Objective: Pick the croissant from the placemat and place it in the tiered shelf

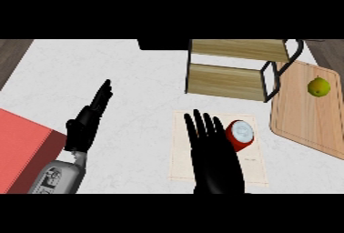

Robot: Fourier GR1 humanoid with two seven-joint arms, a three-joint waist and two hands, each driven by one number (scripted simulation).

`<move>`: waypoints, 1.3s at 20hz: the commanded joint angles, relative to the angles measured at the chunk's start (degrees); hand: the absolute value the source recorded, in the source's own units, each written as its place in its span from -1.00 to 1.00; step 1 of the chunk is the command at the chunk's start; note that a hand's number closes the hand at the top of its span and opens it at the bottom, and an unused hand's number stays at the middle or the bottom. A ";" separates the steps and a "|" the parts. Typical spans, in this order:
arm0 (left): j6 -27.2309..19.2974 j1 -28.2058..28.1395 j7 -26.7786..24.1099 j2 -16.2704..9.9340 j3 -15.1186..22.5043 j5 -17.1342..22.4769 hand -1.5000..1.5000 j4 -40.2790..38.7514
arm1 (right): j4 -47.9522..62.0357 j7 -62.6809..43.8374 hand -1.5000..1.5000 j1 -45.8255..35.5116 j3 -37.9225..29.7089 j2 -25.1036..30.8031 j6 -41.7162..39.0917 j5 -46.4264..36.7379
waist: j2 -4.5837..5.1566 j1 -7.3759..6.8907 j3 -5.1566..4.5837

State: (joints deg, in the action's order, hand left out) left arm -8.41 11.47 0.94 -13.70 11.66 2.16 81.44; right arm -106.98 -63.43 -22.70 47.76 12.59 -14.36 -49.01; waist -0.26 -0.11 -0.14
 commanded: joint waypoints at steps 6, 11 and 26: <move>2.94 -0.27 -0.76 -1.42 -2.50 0.50 0.00 -0.35 | 5.82 -7.67 -1.00 -1.40 -0.01 -9.74 -6.37 -7.40 | 0.20 0.00 0.09; -1.44 -2.81 0.20 3.94 2.03 -3.69 0.00 2.11 | 1.93 -8.03 -1.00 2.62 1.74 -10.96 -9.46 -12.32 | 0.07 0.28 0.11; 4.72 1.91 1.53 1.25 -4.86 -1.33 0.00 -0.98 | 11.42 -5.33 -1.00 4.22 1.08 -12.54 -3.42 -15.19 | 0.26 0.15 0.12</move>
State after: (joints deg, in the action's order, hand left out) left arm -6.22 10.66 2.08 -11.34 9.26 -0.51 82.98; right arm -95.67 -61.14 -18.72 47.53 0.93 -16.71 -63.89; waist -0.03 -0.15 -0.01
